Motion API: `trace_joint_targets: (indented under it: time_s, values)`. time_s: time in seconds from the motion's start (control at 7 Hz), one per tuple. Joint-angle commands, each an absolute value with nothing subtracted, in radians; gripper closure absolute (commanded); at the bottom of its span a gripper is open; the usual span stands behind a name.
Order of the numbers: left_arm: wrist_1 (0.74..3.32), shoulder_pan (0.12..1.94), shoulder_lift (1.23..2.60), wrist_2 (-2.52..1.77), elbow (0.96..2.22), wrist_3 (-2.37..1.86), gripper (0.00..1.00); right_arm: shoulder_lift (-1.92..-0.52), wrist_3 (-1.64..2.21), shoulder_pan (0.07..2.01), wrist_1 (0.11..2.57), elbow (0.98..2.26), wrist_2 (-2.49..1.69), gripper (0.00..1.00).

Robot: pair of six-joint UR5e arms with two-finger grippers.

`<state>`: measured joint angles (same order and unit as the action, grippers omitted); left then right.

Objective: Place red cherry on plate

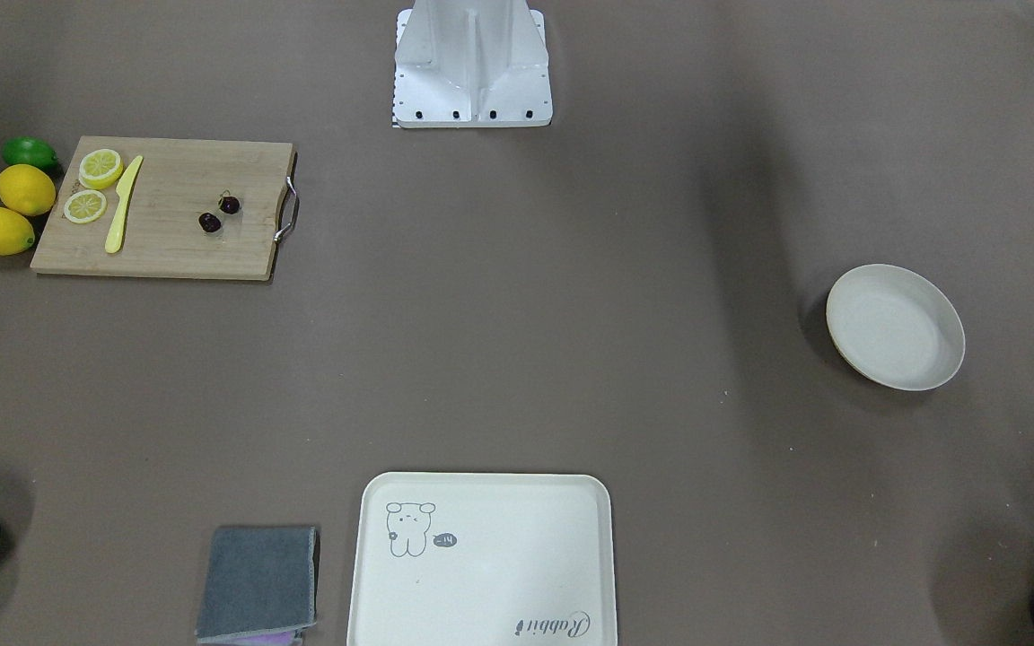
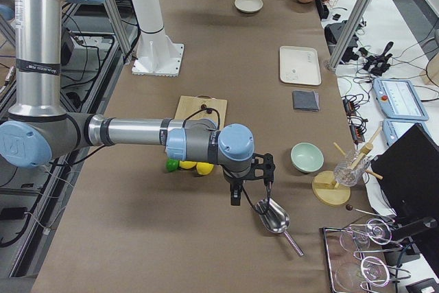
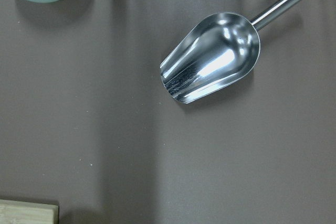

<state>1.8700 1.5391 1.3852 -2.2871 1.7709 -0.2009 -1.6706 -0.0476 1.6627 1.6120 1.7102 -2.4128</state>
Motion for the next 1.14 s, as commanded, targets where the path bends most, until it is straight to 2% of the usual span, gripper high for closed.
trace_joint_targets:
  time_s: [0.0, 1.0]
  values:
    - [1.87, 1.54, 1.385, -2.287, 1.769, -0.201, 0.02, -1.67, -0.048, 1.67, 1.612, 1.71, -2.413, 0.0]
    - [1.868, 1.539, 1.385, -2.287, 1.753, -0.202, 0.02, -1.684, -0.048, 1.684, 1.612, 1.717, -2.404, 0.0]
